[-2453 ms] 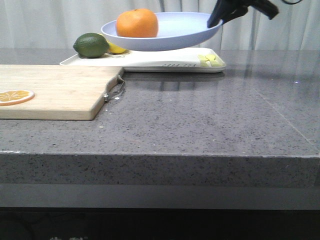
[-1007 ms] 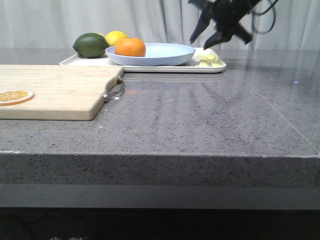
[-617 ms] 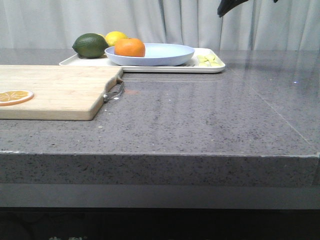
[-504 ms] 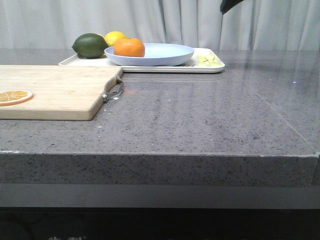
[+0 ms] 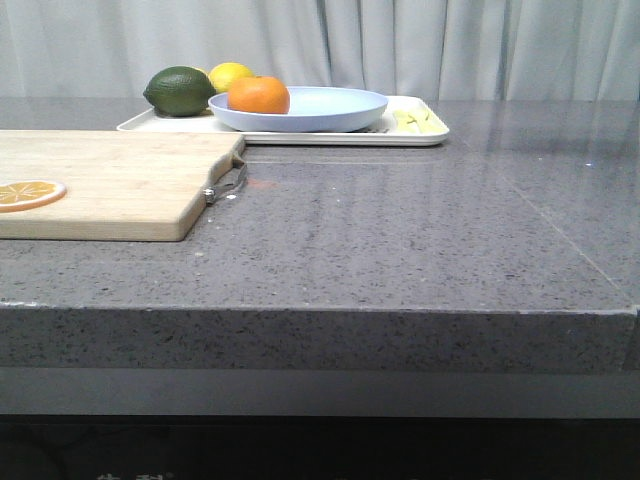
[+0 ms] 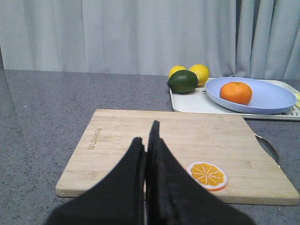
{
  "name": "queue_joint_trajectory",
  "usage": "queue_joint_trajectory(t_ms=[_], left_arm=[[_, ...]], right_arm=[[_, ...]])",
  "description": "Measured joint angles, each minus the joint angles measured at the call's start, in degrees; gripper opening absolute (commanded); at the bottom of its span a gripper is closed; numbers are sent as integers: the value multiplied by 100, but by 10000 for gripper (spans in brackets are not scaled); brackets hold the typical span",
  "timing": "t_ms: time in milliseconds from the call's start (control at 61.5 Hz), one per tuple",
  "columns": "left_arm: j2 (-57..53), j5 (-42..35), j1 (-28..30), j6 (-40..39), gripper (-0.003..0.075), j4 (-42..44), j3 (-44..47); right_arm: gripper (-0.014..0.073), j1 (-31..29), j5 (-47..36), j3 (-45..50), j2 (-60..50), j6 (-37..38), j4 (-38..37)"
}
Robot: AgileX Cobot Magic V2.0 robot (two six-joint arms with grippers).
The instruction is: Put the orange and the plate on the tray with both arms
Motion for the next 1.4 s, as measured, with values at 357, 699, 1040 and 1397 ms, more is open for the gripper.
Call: queue_joint_trajectory(t_ms=[357,699,1040,1397], left_arm=[[0,0,0,0,-18,0,0],[0,0,0,0,-18,0,0],[0,0,0,0,-18,0,0],[0,6,0,0,-18,0,83]], right_arm=[[-69,0,-24,3549,-2212,-215,-741],[-69,0,-842,6364,-4489,-224,-741],[-69,0,-2823,8802,-6905,-224,-689],[-69,0,-4350,10497,-9090,-224,-677]])
